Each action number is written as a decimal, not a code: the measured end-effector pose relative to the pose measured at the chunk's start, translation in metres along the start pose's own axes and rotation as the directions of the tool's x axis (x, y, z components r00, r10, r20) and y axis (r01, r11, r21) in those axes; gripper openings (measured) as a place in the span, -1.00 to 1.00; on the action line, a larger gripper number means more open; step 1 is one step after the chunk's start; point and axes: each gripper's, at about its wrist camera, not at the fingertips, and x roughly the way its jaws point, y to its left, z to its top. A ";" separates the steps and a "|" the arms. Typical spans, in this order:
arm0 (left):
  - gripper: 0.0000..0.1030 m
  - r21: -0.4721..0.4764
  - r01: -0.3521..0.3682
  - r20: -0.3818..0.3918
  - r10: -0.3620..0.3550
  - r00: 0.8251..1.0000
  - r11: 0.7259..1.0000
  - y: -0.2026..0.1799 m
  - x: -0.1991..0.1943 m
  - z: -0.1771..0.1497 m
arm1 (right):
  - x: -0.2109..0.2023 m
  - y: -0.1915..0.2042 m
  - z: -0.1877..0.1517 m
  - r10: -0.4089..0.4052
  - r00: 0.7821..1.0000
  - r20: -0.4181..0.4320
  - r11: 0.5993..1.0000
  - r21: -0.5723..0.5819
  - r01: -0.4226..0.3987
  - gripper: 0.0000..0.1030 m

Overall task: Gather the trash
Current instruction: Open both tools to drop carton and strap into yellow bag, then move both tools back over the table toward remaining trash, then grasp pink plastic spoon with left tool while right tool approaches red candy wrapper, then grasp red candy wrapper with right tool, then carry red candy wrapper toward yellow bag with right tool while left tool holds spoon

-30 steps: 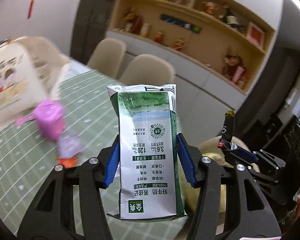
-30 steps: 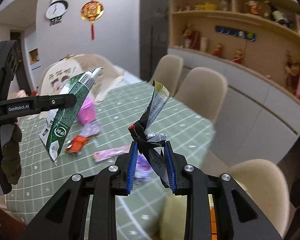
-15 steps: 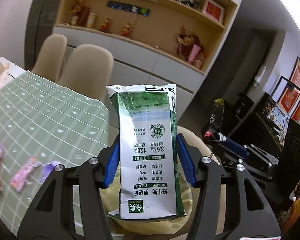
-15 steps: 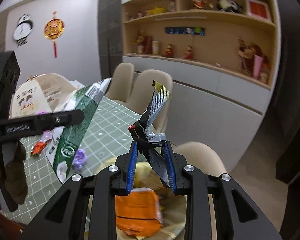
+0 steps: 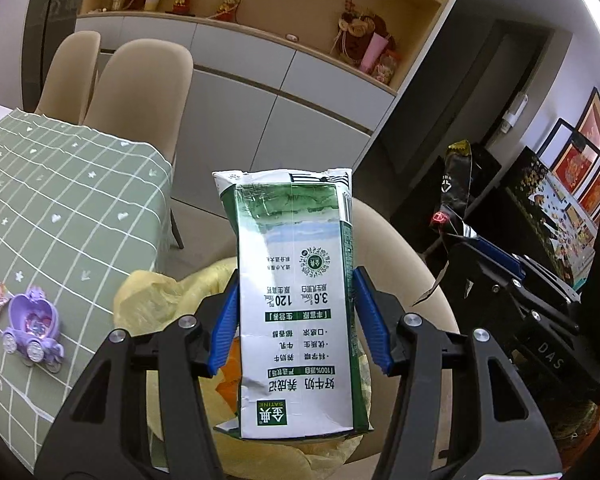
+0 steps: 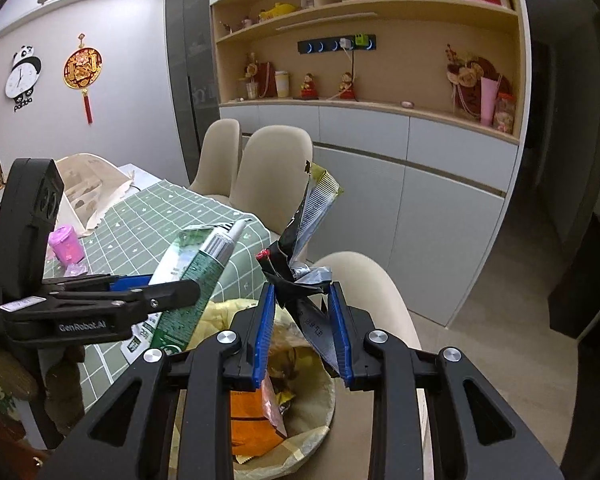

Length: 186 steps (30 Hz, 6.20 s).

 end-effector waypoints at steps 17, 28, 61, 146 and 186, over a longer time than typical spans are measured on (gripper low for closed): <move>0.09 -0.138 -0.049 0.021 0.052 0.998 0.989 0.048 -0.039 -0.017 | 0.062 0.027 -0.034 0.139 0.976 -0.165 0.990 0.036 -0.135 -0.48; 0.10 -0.208 -0.160 0.045 0.173 0.984 0.965 0.095 -0.093 -0.036 | 0.125 0.062 -0.071 0.175 0.932 -0.319 0.985 0.045 -0.169 -0.43; 0.13 -0.383 -0.407 0.026 0.450 0.893 0.830 0.314 -0.247 -0.117 | 0.116 0.254 -0.015 0.342 0.912 -0.227 0.935 -0.016 -0.355 -0.19; -0.17 -0.567 -0.494 -0.154 0.505 0.849 0.659 0.387 -0.310 -0.227 | 0.216 0.497 -0.060 0.321 0.823 -0.469 0.875 -0.186 -0.447 -0.33; -0.25 -0.235 -0.454 0.044 0.476 0.878 0.859 0.248 -0.236 -0.106 | 0.077 0.290 -0.020 0.289 0.933 -0.214 0.942 -0.108 -0.317 -0.34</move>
